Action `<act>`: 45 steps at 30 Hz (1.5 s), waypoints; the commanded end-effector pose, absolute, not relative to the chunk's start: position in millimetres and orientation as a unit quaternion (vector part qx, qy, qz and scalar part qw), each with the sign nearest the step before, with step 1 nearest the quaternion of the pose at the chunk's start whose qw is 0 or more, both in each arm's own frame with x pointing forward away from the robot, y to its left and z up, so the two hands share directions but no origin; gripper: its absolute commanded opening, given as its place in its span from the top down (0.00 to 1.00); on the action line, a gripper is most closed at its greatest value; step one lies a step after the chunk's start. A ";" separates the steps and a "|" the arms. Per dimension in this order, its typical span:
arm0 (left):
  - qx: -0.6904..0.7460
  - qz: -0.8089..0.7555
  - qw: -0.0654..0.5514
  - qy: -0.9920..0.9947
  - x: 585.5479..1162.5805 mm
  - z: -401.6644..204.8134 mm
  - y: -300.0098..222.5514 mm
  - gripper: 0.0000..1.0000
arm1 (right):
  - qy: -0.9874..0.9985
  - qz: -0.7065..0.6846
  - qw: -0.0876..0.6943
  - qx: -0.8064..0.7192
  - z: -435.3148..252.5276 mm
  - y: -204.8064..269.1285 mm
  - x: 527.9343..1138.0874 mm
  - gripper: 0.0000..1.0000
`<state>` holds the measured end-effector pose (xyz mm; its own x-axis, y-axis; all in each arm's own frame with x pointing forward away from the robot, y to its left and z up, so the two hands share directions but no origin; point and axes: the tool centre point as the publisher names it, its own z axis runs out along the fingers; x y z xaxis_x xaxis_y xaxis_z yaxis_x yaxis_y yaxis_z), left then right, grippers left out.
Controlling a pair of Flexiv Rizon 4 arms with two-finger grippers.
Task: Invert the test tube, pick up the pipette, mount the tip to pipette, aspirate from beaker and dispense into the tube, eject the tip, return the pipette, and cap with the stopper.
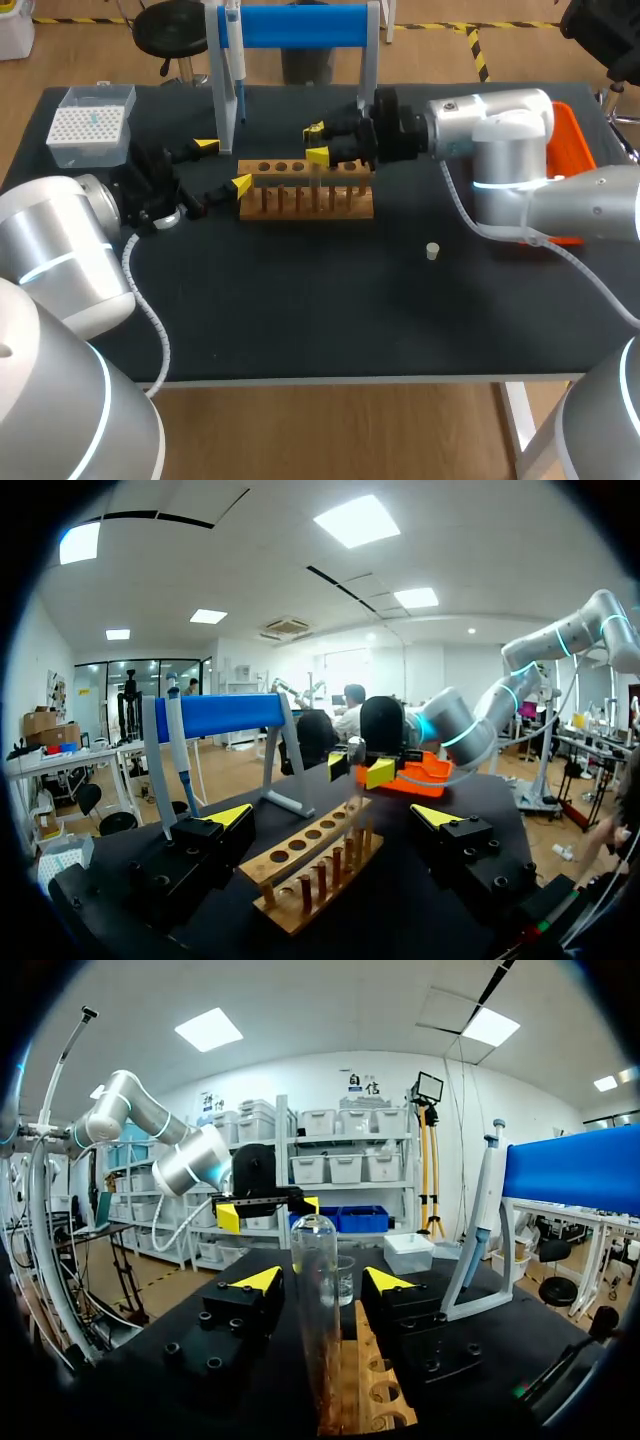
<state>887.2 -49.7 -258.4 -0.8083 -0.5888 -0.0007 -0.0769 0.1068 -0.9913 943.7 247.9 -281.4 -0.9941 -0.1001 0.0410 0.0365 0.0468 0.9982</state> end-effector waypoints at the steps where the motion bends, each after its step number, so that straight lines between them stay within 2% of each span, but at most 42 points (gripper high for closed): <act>1: -0.234 -0.626 0.206 0.715 886.5 -258.8 -51.2 0.00 | -0.721 -0.690 0.050 0.024 -283.4 249.2 945.7 0.53; 6: -0.234 -0.626 0.206 0.715 886.5 -258.8 -51.2 0.00 | -0.724 -0.688 0.047 0.026 -284.4 249.8 945.9 0.60; 8: -0.234 -0.626 0.206 0.715 886.5 -258.8 -51.2 0.00 | -0.724 -0.688 0.047 0.026 -284.5 249.8 945.9 0.69; 9: -0.234 -0.626 0.206 0.715 886.5 -258.8 -51.2 0.00 | -0.724 -0.688 0.046 0.026 -284.5 249.8 945.9 0.82; 12: -0.234 -0.626 0.206 0.715 886.5 -258.8 -51.2 0.00 | -0.724 -0.688 0.045 0.024 -284.6 249.7 945.8 1.00; 45: -0.234 -0.626 0.206 0.715 886.5 -258.8 -51.2 0.00 | -0.726 -0.687 0.024 0.022 -263.7 245.9 940.3 1.00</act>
